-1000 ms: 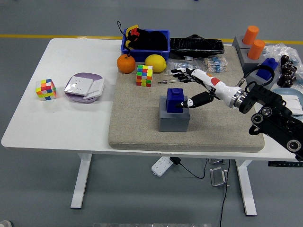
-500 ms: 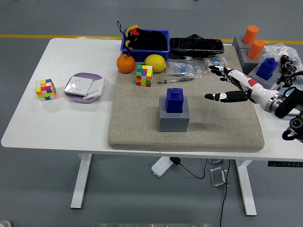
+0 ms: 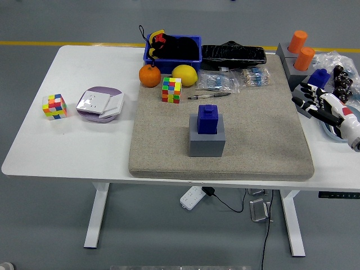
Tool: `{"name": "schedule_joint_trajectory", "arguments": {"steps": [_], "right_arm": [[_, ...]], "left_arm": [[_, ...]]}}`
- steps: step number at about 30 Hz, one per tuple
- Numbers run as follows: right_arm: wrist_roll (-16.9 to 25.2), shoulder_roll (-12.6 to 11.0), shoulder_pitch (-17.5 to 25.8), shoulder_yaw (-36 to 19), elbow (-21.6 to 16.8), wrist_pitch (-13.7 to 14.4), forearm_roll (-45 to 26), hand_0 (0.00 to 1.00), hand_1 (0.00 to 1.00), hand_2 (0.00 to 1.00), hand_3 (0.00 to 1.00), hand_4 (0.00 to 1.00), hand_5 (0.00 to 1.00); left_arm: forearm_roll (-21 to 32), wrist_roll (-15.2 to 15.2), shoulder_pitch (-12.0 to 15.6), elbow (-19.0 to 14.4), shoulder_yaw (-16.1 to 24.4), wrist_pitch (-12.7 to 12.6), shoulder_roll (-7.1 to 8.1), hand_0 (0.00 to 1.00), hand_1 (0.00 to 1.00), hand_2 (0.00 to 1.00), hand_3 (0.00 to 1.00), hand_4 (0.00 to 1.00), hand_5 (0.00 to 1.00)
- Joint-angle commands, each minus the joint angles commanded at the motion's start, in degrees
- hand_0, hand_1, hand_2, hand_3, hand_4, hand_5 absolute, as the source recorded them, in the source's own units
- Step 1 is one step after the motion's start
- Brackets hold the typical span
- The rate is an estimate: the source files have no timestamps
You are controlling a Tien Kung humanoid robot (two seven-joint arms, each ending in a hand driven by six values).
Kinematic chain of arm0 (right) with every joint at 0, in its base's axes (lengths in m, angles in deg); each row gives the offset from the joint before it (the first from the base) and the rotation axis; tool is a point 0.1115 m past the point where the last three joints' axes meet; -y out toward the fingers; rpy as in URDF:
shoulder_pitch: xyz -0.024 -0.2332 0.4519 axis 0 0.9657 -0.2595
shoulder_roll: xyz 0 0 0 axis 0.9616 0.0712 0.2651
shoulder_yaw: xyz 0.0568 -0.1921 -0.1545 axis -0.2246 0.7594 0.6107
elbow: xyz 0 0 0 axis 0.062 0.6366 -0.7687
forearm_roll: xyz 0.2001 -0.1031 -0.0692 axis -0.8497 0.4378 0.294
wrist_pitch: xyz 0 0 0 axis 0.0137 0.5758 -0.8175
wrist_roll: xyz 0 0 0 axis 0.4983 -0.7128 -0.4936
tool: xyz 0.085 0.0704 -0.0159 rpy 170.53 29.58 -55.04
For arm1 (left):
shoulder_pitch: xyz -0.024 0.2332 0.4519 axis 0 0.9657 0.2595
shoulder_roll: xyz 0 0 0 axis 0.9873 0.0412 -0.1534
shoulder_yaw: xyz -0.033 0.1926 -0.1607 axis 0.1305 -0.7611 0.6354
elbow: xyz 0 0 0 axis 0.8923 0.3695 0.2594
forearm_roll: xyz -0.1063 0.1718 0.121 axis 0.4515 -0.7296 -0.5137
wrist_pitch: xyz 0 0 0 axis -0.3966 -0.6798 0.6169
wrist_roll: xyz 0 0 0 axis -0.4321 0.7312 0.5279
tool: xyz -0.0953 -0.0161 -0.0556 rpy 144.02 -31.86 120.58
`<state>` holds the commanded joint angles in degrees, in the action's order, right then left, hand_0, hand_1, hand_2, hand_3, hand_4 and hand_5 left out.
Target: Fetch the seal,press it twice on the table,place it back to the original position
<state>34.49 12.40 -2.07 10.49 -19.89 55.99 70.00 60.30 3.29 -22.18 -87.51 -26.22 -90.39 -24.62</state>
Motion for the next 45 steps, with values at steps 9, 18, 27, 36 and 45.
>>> {"name": "schedule_joint_trajectory", "arguments": {"steps": [9, 18, 27, 36, 45], "right_arm": [[0.81, 1.18, 2.17, -5.18, -1.03, 1.87, 0.07, 0.960, 0.940, 0.933, 0.924, 0.998, 0.747], [-0.06, 1.97, 3.90, -8.18, -2.11, 2.22, 0.67, 0.904, 0.865, 0.836, 0.811, 0.998, 0.591], [-0.52, 2.36, 5.31, -9.09, -3.43, 2.28, 1.16, 0.896, 0.853, 0.825, 0.803, 0.998, 0.555], [-0.74, 3.37, 6.32, -10.66, -3.84, 2.37, 2.17, 0.876, 0.828, 0.809, 0.779, 0.998, 0.517], [-1.13, 3.60, 6.80, -10.35, -4.16, 2.28, 2.32, 0.868, 0.822, 0.803, 0.775, 0.998, 0.504]], "left_arm": [[-0.15, -0.04, -0.33, -0.06, -0.04, -0.09, 0.42, 0.794, 0.743, 0.738, 0.761, 0.631, 0.443], [-0.03, -0.02, -0.60, -0.16, -0.66, -0.10, 0.75, 0.794, 0.743, 0.738, 0.761, 0.629, 0.444], [0.12, -0.03, -0.77, -0.24, -1.21, -0.18, 0.93, 0.794, 0.744, 0.737, 0.761, 0.629, 0.444], [0.18, -0.01, -1.11, -0.37, -1.91, -0.20, 1.05, 0.794, 0.743, 0.737, 0.761, 0.628, 0.445], [0.37, -0.03, -1.08, -0.38, -2.06, -0.22, 0.94, 0.794, 0.742, 0.736, 0.761, 0.627, 0.442]]}}
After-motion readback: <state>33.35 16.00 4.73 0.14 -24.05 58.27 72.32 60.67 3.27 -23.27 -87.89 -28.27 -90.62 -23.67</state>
